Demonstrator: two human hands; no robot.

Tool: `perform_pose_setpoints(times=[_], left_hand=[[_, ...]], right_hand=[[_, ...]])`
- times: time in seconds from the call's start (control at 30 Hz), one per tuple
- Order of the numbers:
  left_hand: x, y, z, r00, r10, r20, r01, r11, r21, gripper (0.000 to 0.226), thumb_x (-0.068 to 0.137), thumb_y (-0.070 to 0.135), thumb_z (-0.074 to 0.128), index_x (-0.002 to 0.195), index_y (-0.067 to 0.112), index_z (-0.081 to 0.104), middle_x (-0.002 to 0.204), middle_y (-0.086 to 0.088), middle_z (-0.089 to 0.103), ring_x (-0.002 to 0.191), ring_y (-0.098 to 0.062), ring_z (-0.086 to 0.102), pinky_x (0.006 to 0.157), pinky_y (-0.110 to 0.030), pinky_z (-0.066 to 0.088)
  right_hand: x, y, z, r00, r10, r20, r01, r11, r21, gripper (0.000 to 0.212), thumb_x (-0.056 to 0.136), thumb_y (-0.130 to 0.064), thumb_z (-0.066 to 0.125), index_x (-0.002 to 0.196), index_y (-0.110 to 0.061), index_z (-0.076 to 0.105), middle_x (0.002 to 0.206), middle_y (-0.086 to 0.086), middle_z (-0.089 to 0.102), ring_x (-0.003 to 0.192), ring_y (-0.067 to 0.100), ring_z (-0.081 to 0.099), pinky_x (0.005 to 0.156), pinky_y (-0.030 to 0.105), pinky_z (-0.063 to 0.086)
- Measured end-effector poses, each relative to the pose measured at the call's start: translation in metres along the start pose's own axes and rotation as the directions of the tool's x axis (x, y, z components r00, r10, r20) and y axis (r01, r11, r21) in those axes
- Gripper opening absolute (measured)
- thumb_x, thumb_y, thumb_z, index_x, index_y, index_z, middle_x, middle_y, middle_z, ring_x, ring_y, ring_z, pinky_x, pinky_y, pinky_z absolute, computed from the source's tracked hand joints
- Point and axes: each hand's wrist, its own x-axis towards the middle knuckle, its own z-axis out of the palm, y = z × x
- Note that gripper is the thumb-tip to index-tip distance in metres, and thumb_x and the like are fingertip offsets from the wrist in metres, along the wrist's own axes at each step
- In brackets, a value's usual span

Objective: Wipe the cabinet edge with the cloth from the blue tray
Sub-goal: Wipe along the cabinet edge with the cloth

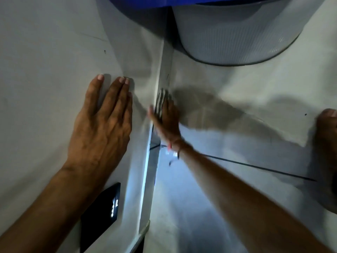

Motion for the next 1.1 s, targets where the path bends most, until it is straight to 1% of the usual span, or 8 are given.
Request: perform_pose_setpoints(times=[0.1,0.2,0.33,0.47,0.6,0.77,0.93,1.1], left_hand=[[-0.003,-0.002,0.0,0.998,0.053,-0.019,-0.05,0.99,0.13,0.075,0.103,0.035,0.025,0.166,-0.006,0.011,0.175,-0.028,0.003,0.164,-0.041,0.007,0.125,-0.064,-0.013],[-0.002,-0.003,-0.004,0.998,0.069,0.015,-0.071,0.983,0.172,0.076,0.105,0.036,0.021,0.166,-0.006,0.003,0.175,-0.028,-0.004,0.164,-0.042,0.001,0.126,-0.066,-0.012],[-0.002,-0.002,-0.005,0.996,0.081,0.031,-0.085,0.98,0.181,0.076,0.106,0.037,0.02,0.166,-0.005,-0.002,0.174,-0.029,-0.008,0.164,-0.042,-0.004,0.123,-0.065,-0.018],[-0.002,-0.002,-0.002,0.996,0.076,0.038,-0.082,0.972,0.219,0.076,0.106,0.037,0.019,0.166,-0.004,-0.001,0.174,-0.029,-0.009,0.164,-0.042,-0.005,0.122,-0.066,-0.022],[-0.004,-0.004,-0.006,0.997,0.06,0.044,-0.066,0.986,0.154,0.072,0.107,0.033,0.019,0.166,-0.006,0.005,0.175,-0.028,-0.004,0.164,-0.041,0.0,0.126,-0.064,-0.014],[-0.003,-0.003,-0.01,0.996,0.085,0.031,-0.089,0.983,0.159,0.074,0.107,0.036,0.021,0.166,-0.005,0.004,0.176,-0.025,-0.002,0.165,-0.04,0.002,0.129,-0.063,-0.006],[-0.004,0.002,-0.006,0.997,0.072,-0.013,-0.069,0.982,0.176,0.075,0.105,0.036,0.025,0.166,-0.003,0.007,0.176,-0.022,0.003,0.165,-0.036,0.005,0.13,-0.061,-0.001],[-0.01,0.007,0.006,0.999,0.027,-0.034,-0.024,0.996,0.089,0.073,0.105,0.035,0.029,0.165,-0.004,0.014,0.176,-0.024,0.005,0.165,-0.038,0.005,0.131,-0.061,-0.003]], right_hand=[[0.093,-0.026,-0.04,0.991,0.088,-0.105,-0.086,0.996,0.02,0.082,0.095,-0.058,0.042,0.161,-0.01,0.031,0.163,0.015,0.043,0.152,0.03,0.038,0.129,0.041,0.021],[0.085,-0.029,-0.04,0.994,0.105,-0.007,-0.103,0.981,0.166,0.078,0.099,-0.055,0.047,0.163,-0.015,0.026,0.168,0.011,0.035,0.156,0.027,0.031,0.132,0.04,0.016],[0.0,0.002,-0.023,0.981,0.138,0.137,-0.168,0.956,0.241,0.084,0.091,-0.062,0.058,0.158,-0.017,0.035,0.156,0.013,0.05,0.142,0.026,0.052,0.111,0.039,0.053],[-0.047,0.018,-0.008,0.953,0.183,0.24,-0.21,0.973,0.091,0.089,0.095,-0.062,0.053,0.166,-0.023,0.015,0.174,0.002,0.019,0.162,0.02,0.015,0.133,0.048,0.015],[0.032,-0.007,-0.028,0.994,0.075,0.082,-0.089,0.979,0.184,0.067,0.101,-0.034,0.06,0.158,-0.007,0.037,0.158,0.016,0.05,0.148,0.028,0.047,0.125,0.044,0.033],[0.108,-0.039,-0.043,0.982,0.19,-0.007,-0.187,0.972,0.145,0.078,0.101,-0.059,0.043,0.164,-0.016,0.025,0.172,0.009,0.029,0.16,0.024,0.025,0.132,0.041,0.012],[-0.006,0.007,-0.002,0.998,0.055,-0.015,-0.053,0.99,0.134,0.078,0.1,-0.04,0.06,0.163,-0.011,0.024,0.17,0.011,0.031,0.159,0.023,0.029,0.13,0.044,0.024],[-0.146,0.053,0.039,0.969,0.11,0.22,-0.119,0.992,0.028,0.094,0.093,-0.071,0.047,0.165,-0.032,0.001,0.174,-0.003,0.017,0.16,0.01,0.013,0.132,0.043,0.016]])
